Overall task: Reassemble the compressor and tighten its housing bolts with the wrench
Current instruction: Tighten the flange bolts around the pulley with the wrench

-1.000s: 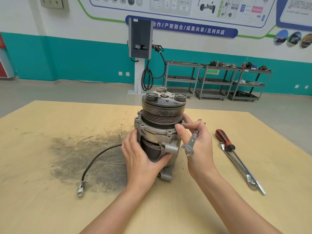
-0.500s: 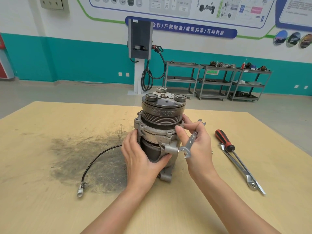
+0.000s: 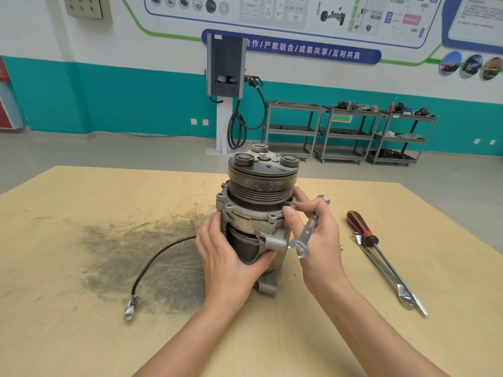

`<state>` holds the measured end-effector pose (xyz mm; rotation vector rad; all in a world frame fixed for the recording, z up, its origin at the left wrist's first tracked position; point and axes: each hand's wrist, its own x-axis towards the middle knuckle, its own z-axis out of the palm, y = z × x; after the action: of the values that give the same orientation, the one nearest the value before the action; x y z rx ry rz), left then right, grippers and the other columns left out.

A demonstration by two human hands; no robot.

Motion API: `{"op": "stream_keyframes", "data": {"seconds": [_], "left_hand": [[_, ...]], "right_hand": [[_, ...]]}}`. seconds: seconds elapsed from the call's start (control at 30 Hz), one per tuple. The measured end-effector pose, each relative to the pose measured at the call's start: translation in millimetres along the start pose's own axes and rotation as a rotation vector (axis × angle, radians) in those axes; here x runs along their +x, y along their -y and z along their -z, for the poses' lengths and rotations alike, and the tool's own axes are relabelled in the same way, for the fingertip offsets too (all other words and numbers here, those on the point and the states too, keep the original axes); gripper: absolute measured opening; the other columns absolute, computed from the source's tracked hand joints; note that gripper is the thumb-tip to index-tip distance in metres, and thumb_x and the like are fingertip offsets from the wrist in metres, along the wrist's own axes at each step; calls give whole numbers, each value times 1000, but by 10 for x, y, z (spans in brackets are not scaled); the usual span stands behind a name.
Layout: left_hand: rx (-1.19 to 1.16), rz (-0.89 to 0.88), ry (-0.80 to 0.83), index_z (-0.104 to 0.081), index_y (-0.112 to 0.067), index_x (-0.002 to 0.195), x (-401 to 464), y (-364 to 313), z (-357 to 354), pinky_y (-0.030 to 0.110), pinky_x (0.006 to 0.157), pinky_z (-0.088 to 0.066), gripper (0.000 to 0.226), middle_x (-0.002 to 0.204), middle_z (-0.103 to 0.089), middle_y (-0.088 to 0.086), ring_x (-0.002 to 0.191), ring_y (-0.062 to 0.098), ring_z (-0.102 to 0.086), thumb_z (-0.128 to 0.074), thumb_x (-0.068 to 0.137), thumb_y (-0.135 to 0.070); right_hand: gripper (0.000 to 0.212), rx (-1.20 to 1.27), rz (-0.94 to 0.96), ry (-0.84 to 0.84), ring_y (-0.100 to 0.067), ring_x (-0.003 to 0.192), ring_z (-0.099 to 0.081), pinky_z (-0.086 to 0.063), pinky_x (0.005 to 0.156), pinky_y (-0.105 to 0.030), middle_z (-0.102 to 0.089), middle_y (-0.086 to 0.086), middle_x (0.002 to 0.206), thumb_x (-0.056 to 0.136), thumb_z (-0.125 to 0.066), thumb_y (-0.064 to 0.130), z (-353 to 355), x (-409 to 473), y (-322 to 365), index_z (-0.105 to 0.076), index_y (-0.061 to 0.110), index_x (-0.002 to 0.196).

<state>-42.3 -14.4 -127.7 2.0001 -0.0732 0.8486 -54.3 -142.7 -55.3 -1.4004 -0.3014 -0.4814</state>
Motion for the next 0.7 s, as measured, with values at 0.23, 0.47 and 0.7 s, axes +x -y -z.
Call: {"op": "stream_keyframes", "data": {"seconds": [0.23, 0.47, 0.7], "left_hand": [[-13, 3, 7, -29, -2, 147, -2, 16, -4, 50, 115, -28, 117, 147, -31, 14, 137, 28, -25, -86, 56, -48], [-9, -9, -1, -28, -3, 147, 4, 17, -7, 46, 115, -27, 117, 147, -31, 13, 137, 26, -24, -90, 58, -47], [4, -13, -5, -30, 1, 146, 2, 14, -5, 46, 115, -26, 117, 146, -33, 17, 136, 30, -26, -90, 57, -44]], "right_hand": [[12, -66, 35, 19, -2, 129, -50, -45, 101, -18, -56, 4, 139, 93, -58, 18, 20, -41, -4, -58, 8, 100], [4, -77, 11, 13, 2, 124, -53, -47, 94, -14, -58, 4, 136, 93, -61, 11, 8, -14, -8, -57, 9, 93], [20, -147, 29, 20, 8, 117, -55, -47, 94, -14, -63, 10, 126, 92, -54, 35, 43, -12, 28, -58, 18, 101]]}}
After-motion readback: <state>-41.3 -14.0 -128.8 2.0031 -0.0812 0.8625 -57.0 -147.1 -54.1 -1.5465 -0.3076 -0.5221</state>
